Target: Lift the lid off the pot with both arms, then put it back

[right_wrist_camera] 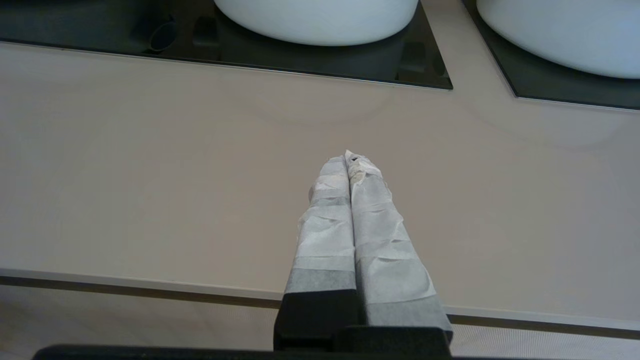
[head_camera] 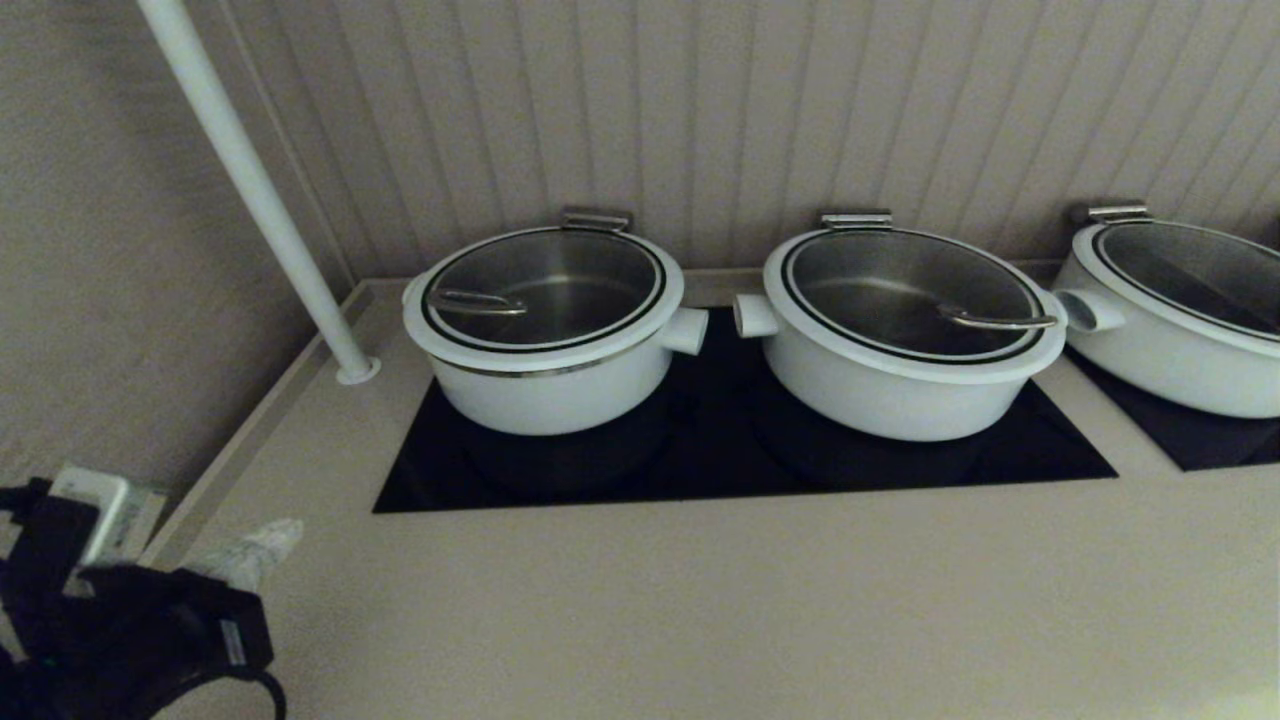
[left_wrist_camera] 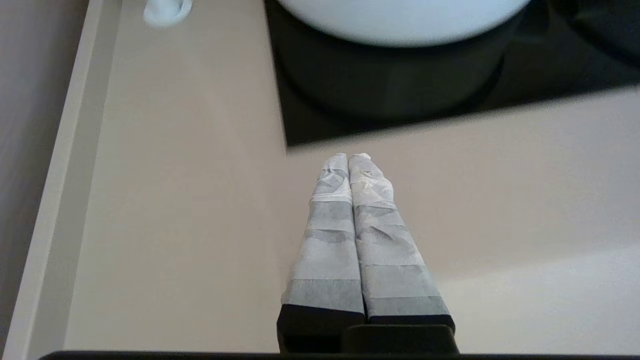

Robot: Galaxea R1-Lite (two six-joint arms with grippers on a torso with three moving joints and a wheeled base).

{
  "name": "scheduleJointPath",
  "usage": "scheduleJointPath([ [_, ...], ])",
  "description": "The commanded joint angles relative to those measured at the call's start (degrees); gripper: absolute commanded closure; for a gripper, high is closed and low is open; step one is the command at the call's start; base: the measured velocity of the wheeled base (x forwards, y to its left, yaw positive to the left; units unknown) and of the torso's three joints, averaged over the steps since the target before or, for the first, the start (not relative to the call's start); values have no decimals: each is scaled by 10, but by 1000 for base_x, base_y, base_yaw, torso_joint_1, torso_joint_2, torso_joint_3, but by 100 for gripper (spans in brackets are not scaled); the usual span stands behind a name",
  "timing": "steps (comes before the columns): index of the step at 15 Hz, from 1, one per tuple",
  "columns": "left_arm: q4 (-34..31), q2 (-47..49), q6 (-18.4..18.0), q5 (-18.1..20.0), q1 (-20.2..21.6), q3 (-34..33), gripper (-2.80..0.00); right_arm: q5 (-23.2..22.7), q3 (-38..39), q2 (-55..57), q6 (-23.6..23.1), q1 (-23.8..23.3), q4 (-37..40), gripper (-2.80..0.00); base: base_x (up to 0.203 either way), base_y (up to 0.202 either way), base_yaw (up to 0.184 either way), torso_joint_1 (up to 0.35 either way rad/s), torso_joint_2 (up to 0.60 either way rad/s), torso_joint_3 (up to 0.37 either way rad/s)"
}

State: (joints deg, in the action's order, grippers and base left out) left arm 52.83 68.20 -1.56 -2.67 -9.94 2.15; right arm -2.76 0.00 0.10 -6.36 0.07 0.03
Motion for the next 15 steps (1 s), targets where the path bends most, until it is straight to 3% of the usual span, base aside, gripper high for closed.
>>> scheduleJointPath([
  [1,-29,-82,3,-1,7,-20,0,-1,0,0,-1,0,1,0,0,0,0,0,0,0],
  [7,-296,-365,4,2,41,-21,0,-1,0,0,-1,0,1,0,0,0,0,0,0,0],
  [10,-415,-494,0,42,88,-21,0,-1,0,1,-1,0,0,0,0,0,0,0,0,0],
  [12,-467,-547,-1,67,118,-21,0,-1,0,1,-1,0,1,0,0,0,0,0,0,0],
  [15,-489,-597,-3,58,111,-21,0,-1,0,0,-1,0,0,0,0,0,0,0,0,0],
])
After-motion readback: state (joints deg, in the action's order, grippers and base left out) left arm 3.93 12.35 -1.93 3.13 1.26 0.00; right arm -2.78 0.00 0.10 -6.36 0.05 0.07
